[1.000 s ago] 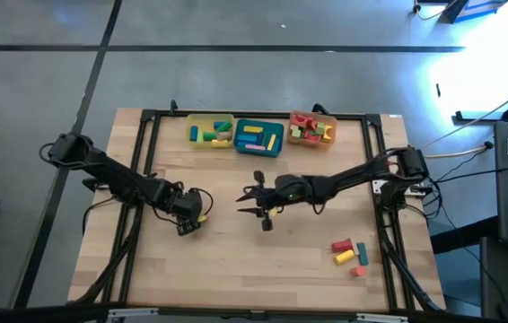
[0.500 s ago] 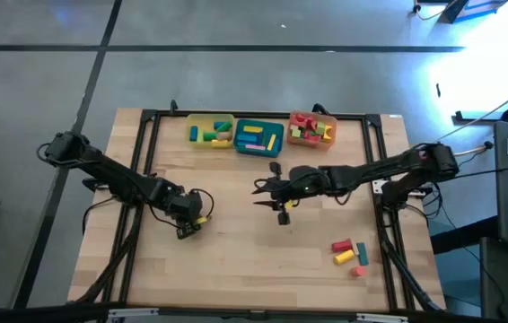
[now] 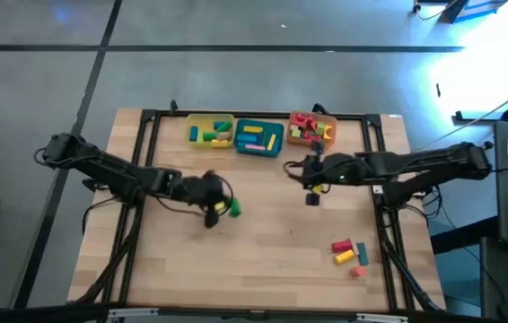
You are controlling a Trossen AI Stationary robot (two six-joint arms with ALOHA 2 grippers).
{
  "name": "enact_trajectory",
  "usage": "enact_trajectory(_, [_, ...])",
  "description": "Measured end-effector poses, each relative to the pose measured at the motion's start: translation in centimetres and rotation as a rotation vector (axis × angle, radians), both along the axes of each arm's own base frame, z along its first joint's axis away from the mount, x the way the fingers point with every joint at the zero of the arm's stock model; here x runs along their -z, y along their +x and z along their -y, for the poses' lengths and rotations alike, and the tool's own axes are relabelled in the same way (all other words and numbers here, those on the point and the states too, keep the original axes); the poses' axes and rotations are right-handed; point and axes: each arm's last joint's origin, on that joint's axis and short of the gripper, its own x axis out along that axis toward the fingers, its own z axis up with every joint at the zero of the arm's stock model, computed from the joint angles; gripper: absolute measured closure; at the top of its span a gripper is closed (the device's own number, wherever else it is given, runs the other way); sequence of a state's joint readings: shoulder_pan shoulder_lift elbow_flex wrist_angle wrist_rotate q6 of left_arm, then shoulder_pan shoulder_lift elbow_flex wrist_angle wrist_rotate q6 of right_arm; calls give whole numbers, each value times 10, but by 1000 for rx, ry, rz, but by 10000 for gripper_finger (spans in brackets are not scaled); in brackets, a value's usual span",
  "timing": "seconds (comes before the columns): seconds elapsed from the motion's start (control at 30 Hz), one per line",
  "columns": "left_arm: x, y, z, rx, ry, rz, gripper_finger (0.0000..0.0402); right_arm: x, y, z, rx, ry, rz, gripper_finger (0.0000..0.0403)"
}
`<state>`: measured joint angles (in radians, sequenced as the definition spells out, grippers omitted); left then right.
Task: Sort blocks by size
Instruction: Put the green arch block into the orange bin
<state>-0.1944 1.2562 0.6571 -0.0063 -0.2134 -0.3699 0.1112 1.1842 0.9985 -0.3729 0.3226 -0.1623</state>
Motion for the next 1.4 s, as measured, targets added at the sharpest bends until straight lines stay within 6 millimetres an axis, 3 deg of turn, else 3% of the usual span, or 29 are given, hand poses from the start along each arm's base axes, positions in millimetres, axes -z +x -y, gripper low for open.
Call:
enact_trajectory(0.27, [-17,45,-58,-107,223,346,369,-21,-24,4,45,-17,77,267])
enact_trajectory(0.5, [-23,109,-114,-143,355,372,371,-25,-41,6,58,9,58,267])
enact_trajectory(0.9, [0,216,-210,-207,484,389,366,-16,-71,1,9,414,-116,267])
enact_trajectory(1.13, [24,248,-252,-251,490,407,354,-13,-73,-1,-13,491,-170,267])
enact_trajectory(1.3, [43,258,-264,-263,489,399,353,-13,-74,-1,-15,491,-176,267])
enact_trajectory(1.4, [42,260,-264,-261,492,401,354,-13,-74,-1,-17,489,-177,267])
